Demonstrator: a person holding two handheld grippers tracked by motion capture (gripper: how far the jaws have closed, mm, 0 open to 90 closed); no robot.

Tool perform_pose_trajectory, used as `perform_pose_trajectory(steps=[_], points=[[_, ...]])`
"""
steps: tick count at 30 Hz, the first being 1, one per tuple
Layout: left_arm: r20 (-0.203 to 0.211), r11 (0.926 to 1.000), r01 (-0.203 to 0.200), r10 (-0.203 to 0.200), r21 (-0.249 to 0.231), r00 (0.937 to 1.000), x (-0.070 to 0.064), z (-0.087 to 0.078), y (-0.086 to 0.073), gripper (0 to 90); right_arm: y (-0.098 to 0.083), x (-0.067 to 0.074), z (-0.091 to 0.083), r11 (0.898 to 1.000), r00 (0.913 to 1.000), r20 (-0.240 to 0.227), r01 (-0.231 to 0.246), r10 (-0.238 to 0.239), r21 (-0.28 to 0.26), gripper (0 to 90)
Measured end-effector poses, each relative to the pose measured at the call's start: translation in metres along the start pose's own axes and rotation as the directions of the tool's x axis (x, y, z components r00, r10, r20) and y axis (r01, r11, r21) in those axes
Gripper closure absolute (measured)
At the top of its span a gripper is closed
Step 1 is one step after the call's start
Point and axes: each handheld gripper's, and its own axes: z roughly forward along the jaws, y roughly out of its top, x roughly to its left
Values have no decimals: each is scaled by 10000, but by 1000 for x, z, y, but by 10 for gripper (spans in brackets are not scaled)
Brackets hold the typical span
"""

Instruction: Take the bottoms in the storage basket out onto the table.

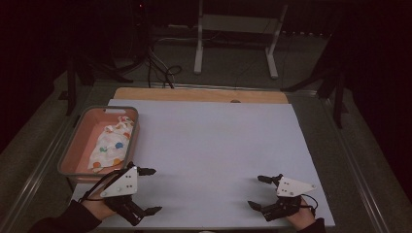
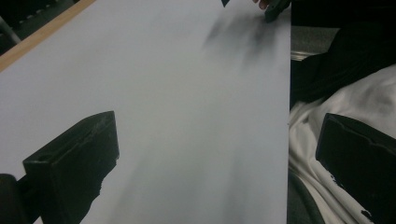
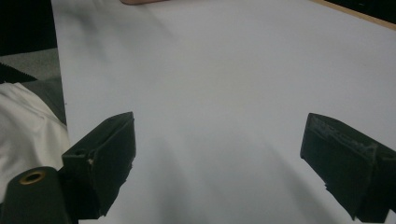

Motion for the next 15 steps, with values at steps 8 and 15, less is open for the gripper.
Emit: perform_pose_trajectory(steps=[8,15], points=[[-266,10000,-21,19,-64,9996,8,-9,7,6,0,0,0,10000,10000,-7,-28,28,25,104],[-397,10000,58,-59,-25,9992,15,-15,9,7,0,1,0,10000,10000,21,-3,3,70,104]])
